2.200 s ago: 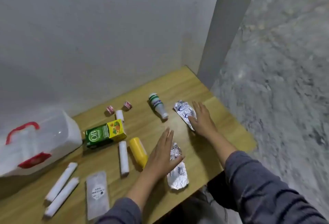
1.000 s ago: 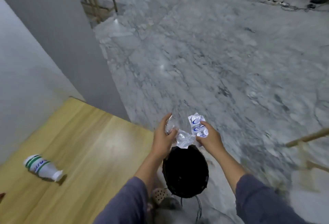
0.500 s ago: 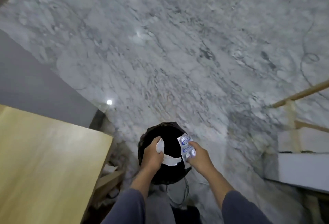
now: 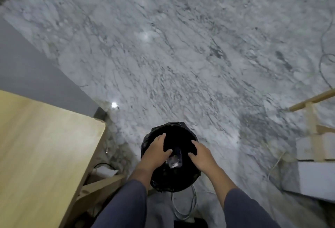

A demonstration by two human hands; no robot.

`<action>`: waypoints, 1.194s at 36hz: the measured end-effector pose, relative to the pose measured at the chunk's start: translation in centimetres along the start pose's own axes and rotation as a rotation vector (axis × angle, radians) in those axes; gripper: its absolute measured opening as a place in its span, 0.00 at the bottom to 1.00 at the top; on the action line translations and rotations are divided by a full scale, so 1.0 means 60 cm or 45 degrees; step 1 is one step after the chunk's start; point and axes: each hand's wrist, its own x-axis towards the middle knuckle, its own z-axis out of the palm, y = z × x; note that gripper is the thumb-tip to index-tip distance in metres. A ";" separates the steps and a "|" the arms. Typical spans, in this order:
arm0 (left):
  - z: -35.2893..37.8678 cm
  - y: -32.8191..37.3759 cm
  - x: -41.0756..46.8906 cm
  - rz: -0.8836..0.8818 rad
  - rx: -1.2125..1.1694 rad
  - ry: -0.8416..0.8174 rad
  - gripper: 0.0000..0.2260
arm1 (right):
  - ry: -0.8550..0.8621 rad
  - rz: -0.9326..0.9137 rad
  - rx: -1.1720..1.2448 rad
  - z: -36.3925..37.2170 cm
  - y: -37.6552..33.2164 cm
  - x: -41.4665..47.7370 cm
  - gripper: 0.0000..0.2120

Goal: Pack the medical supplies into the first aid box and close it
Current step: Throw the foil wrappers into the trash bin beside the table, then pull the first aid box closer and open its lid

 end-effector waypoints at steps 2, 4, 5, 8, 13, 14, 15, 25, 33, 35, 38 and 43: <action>-0.012 0.016 -0.006 0.065 0.074 0.073 0.30 | 0.045 -0.033 -0.017 -0.015 -0.003 -0.001 0.26; -0.025 0.035 -0.015 0.126 0.151 0.158 0.29 | 0.089 -0.076 -0.044 -0.034 -0.013 -0.009 0.26; -0.032 0.046 -0.021 0.147 0.177 0.186 0.28 | 0.107 -0.092 -0.058 -0.044 -0.019 -0.016 0.26; -0.055 0.089 -0.047 0.221 0.251 0.260 0.28 | 0.173 -0.165 -0.115 -0.073 -0.035 -0.035 0.26; -0.088 0.166 -0.120 0.349 0.269 0.443 0.28 | 0.281 -0.325 -0.202 -0.128 -0.071 -0.084 0.26; -0.094 0.179 -0.141 0.369 0.242 0.469 0.28 | 0.299 -0.357 -0.222 -0.139 -0.079 -0.099 0.27; -0.100 0.192 -0.164 0.394 0.207 0.494 0.28 | 0.323 -0.394 -0.243 -0.149 -0.087 -0.115 0.27; -0.197 0.190 -0.432 0.459 0.202 0.899 0.28 | 0.504 -0.832 -0.291 -0.186 -0.241 -0.296 0.23; -0.283 0.034 -0.651 0.211 0.214 1.309 0.28 | 0.451 -1.280 -0.368 -0.055 -0.426 -0.432 0.23; -0.295 -0.014 -0.710 0.132 0.190 1.399 0.28 | 0.400 -1.397 -0.396 -0.005 -0.468 -0.464 0.23; -0.304 -0.090 -0.799 -0.008 0.165 1.522 0.28 | 0.322 -1.589 -0.439 0.079 -0.525 -0.513 0.23; -0.287 -0.212 -0.935 -0.208 0.073 1.718 0.29 | 0.160 -1.859 -0.520 0.230 -0.593 -0.601 0.22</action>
